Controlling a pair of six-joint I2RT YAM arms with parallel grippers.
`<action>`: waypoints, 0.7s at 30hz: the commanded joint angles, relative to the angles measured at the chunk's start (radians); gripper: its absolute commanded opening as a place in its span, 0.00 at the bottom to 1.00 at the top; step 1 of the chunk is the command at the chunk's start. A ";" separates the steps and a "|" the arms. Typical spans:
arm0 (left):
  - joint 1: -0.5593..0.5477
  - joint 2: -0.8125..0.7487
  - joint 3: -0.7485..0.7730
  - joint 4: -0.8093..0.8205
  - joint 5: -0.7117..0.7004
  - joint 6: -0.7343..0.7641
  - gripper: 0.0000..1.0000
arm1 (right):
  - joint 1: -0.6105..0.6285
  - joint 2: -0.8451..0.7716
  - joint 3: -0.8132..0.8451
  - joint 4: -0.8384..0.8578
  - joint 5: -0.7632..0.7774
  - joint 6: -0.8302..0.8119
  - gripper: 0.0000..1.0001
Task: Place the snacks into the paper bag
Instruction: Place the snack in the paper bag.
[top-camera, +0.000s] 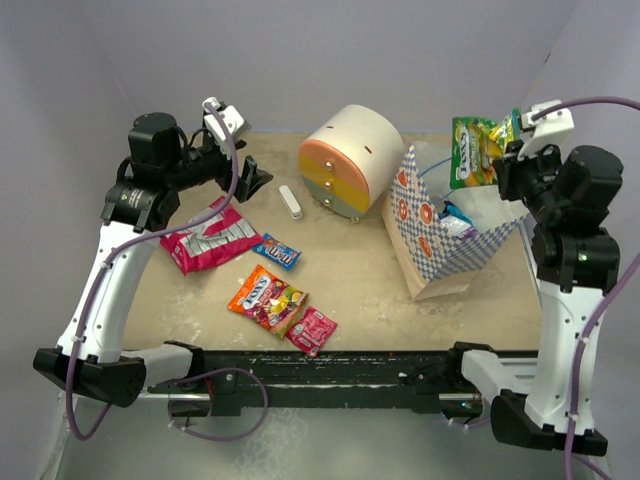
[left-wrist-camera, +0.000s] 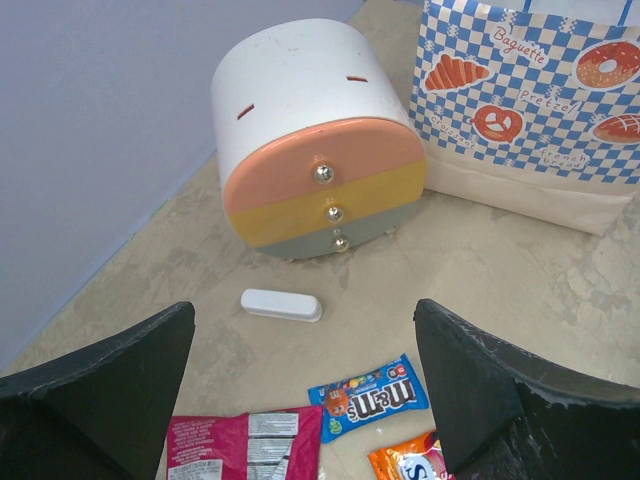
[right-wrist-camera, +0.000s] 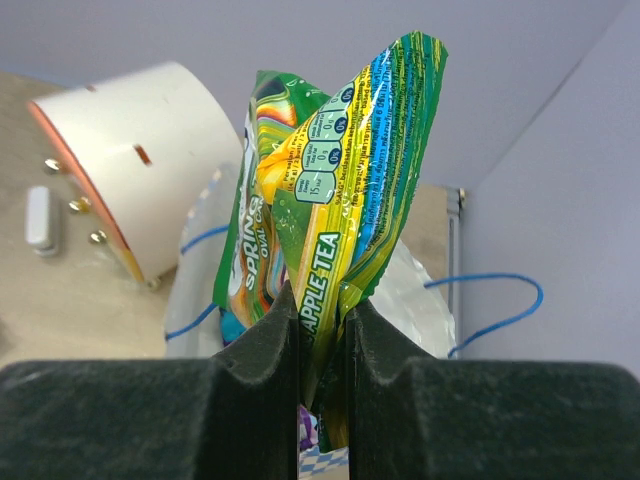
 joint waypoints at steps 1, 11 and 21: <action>0.013 -0.011 -0.008 0.051 0.028 -0.020 0.94 | -0.002 -0.009 0.017 0.053 -0.016 -0.015 0.00; 0.022 -0.019 -0.027 0.059 0.038 -0.022 0.95 | -0.003 0.071 0.254 0.000 -0.291 0.068 0.00; 0.024 -0.012 -0.032 0.063 0.046 -0.020 0.96 | -0.003 0.102 0.362 -0.004 -0.085 0.108 0.00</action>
